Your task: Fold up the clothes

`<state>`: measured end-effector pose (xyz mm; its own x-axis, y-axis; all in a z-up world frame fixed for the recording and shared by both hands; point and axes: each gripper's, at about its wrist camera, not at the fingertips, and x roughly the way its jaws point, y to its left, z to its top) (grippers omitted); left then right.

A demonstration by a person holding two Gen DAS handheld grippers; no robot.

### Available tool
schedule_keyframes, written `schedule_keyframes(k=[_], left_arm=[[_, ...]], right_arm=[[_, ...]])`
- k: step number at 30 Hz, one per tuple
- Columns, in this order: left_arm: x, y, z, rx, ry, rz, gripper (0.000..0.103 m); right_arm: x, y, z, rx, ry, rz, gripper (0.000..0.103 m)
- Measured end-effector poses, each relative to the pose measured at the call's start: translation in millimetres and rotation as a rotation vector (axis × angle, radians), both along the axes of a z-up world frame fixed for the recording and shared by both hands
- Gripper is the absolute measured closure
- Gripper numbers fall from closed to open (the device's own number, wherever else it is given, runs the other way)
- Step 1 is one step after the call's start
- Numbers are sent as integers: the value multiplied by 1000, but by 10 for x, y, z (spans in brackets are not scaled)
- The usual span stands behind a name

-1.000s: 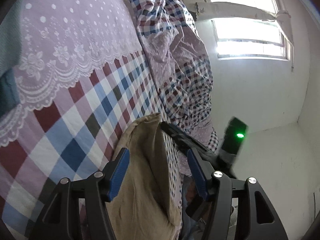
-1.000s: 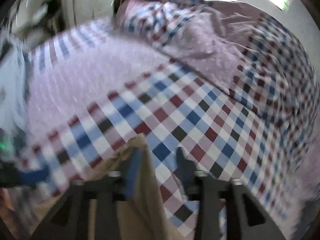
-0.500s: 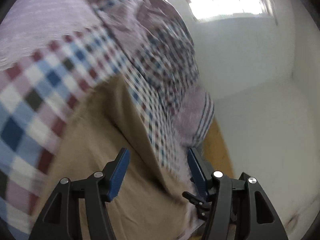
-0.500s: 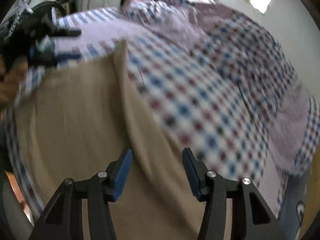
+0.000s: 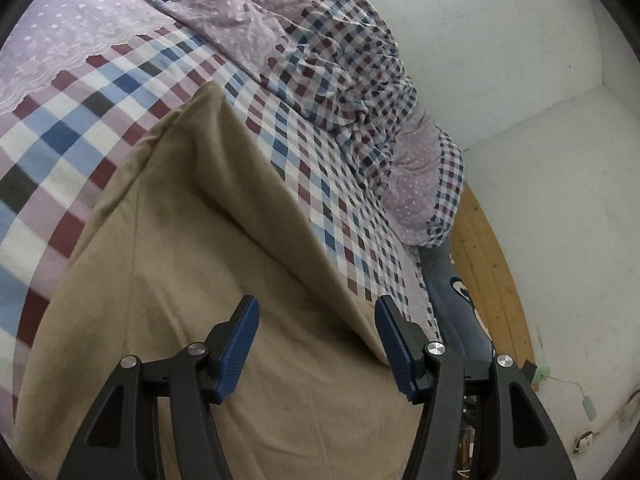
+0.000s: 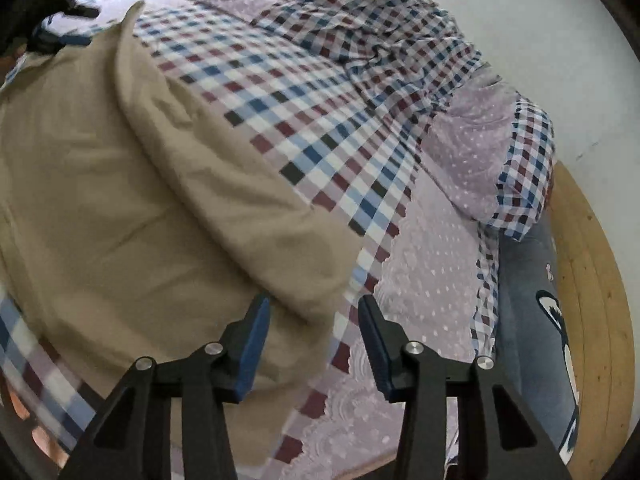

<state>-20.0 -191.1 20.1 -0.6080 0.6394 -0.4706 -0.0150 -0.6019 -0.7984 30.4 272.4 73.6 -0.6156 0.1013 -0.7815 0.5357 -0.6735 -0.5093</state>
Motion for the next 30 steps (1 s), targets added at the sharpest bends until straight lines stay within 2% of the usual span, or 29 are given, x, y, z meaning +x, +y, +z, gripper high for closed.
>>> schedule_keyframes(k=[6, 11, 13, 14, 15, 17, 20, 21, 23, 26, 30], left_arm=[[-222, -3, -29, 5, -11, 6, 39], [-465, 92, -60, -77, -49, -11, 40], [-560, 108, -77, -115, -69, -9, 40], [-590, 99, -91, -115, -75, -5, 40], [-621, 85, -109, -108, -81, -1, 41], [-681, 51, -148, -95, -97, 9, 65], [-714, -25, -218, -54, -115, 30, 82], [-713, -58, -233, -32, -116, 39, 83], [-703, -117, -251, 6, -112, 57, 94], [-704, -184, -254, 51, -88, 84, 94], [-759, -232, -244, 73, -56, 119, 94]], right_arm=[[-111, -132, -241, 90, -31, 73, 55], [-275, -216, -430, 137, -61, 98, 56], [-322, -239, -482, 153, -75, 105, 71], [-339, -251, -500, 164, -82, 109, 90], [-356, -264, -518, 176, -89, 113, 99], [-384, -254, -430, 150, -79, 105, 99], [-494, -202, -237, 107, -50, 75, 100], [-546, -177, -163, 93, -38, 62, 100], [-717, -139, -30, 69, -14, 30, 100], [-1012, -125, 123, 40, 12, -14, 100], [-1479, -162, 206, 17, 26, -70, 100]])
